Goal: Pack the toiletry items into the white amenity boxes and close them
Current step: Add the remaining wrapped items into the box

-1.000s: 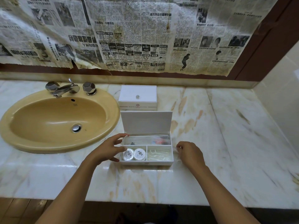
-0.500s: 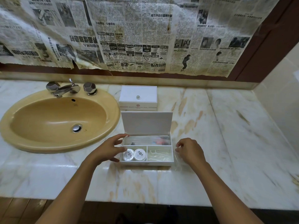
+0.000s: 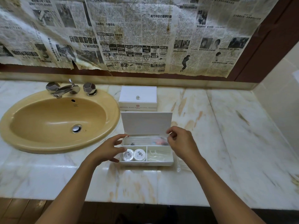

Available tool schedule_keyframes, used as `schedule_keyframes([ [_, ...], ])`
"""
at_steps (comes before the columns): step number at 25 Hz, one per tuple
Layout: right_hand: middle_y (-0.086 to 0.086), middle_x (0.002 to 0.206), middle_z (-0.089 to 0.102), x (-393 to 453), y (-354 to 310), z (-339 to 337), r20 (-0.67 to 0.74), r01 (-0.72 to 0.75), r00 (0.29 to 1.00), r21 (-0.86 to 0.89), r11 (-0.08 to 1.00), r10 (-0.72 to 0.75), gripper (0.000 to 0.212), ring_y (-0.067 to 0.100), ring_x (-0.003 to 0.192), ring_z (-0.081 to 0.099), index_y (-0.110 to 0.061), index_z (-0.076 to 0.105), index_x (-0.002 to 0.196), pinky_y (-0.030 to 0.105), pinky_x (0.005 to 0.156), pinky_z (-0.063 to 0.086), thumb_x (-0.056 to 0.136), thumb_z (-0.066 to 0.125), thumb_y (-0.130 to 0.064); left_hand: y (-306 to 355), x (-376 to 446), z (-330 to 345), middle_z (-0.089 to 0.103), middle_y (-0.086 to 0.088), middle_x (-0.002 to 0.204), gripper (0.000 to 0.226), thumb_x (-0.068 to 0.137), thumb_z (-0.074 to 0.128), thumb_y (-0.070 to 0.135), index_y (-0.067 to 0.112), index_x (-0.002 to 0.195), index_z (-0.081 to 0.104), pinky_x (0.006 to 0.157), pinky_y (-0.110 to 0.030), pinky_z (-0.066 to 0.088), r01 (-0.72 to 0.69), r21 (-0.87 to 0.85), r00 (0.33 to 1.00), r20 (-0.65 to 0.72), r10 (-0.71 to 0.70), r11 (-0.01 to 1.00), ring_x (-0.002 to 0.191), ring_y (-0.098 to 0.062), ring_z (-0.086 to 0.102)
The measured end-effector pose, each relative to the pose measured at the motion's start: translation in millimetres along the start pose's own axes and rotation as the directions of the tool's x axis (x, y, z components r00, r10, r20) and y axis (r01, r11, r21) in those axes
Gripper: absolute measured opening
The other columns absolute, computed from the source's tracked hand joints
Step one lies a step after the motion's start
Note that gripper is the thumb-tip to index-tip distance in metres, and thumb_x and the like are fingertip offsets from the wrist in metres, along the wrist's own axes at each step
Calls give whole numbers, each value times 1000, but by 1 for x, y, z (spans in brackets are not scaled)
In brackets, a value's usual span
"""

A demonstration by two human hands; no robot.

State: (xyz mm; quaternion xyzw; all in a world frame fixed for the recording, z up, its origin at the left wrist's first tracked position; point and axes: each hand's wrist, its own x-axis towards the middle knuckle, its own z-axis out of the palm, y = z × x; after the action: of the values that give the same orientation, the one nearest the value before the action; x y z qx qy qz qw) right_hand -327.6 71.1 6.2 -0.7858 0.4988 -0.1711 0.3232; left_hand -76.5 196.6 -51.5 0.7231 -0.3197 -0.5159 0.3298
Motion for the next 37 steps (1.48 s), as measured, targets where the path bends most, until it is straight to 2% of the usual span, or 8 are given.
schedule_keyframes([
  [7, 4, 94, 69, -11, -1, 48, 293, 112, 955, -243, 964, -38, 22, 19, 92, 62, -15, 73, 88, 21, 73, 42, 83, 54, -5, 0, -1, -1, 52, -4, 143, 54, 87, 69, 14, 50, 125, 54, 68, -38, 62, 7, -4, 1000, 0, -7, 1000, 131, -18, 49],
  [12, 10, 102, 66, -12, 2, 59, 276, 92, 961, -340, 936, 6, 25, 27, 95, 62, -8, 71, 93, 28, 75, 47, 80, 51, 0, 2, -2, 1, 49, -2, 145, 55, 88, 67, 12, 46, 130, 53, 64, -34, 60, 10, 3, 1000, -15, -10, 1000, 133, -14, 46],
  [16, 6, 101, 66, -13, 0, 54, 201, 111, 979, -352, 929, -41, 19, 26, 93, 62, -12, 70, 98, 29, 74, 46, 86, 55, -15, 2, -1, 0, 49, -4, 144, 55, 88, 67, 13, 46, 129, 53, 65, -35, 61, 11, 5, 1000, -13, -11, 1000, 132, -16, 46],
  [21, 10, 92, 69, -18, 6, 60, 342, 136, 939, -330, 934, -16, 25, 28, 91, 61, -10, 68, 87, 31, 70, 44, 92, 47, -23, 2, 0, 0, 49, -4, 144, 54, 88, 67, 12, 45, 129, 54, 69, -39, 62, 8, 12, 1000, -11, -8, 1000, 134, -18, 45],
  [27, 0, 91, 70, -12, -2, 38, 20, 79, 997, -181, 980, -76, 20, 21, 83, 63, -19, 70, 98, 27, 67, 45, 93, 51, -24, 3, 0, -1, 51, -4, 142, 53, 89, 67, 11, 45, 128, 55, 70, -41, 62, 6, 14, 1000, -14, -6, 1000, 133, -18, 46],
  [30, 1, 101, 69, -5, 8, 24, -116, -23, 993, -146, 989, 5, 21, 20, 88, 63, -17, 68, 107, 26, 72, 49, 93, 53, -22, 3, 0, -1, 51, -5, 142, 53, 89, 67, 11, 46, 127, 55, 68, -38, 62, 8, 15, 1000, -9, -7, 1000, 133, -18, 46],
  [32, 2, 100, 68, 0, 21, 17, -132, -118, 987, -178, 977, 95, 18, 18, 81, 62, -17, 66, 106, 22, 64, 43, 93, 53, -21, 3, 0, -1, 52, -4, 141, 52, 89, 67, 12, 47, 126, 56, 67, -38, 62, 6, 14, 1000, -7, -6, 1000, 133, -18, 46],
  [37, 2, 97, 65, 0, 47, 18, 92, -264, 943, -383, 886, 320, 12, 22, 79, 58, -19, 62, 96, 25, 66, 42, 87, 58, -26, 3, 1, -2, 52, -4, 141, 53, 88, 67, 13, 47, 127, 55, 69, -41, 62, 13, 15, 1000, -6, -13, 1000, 131, -19, 48],
])
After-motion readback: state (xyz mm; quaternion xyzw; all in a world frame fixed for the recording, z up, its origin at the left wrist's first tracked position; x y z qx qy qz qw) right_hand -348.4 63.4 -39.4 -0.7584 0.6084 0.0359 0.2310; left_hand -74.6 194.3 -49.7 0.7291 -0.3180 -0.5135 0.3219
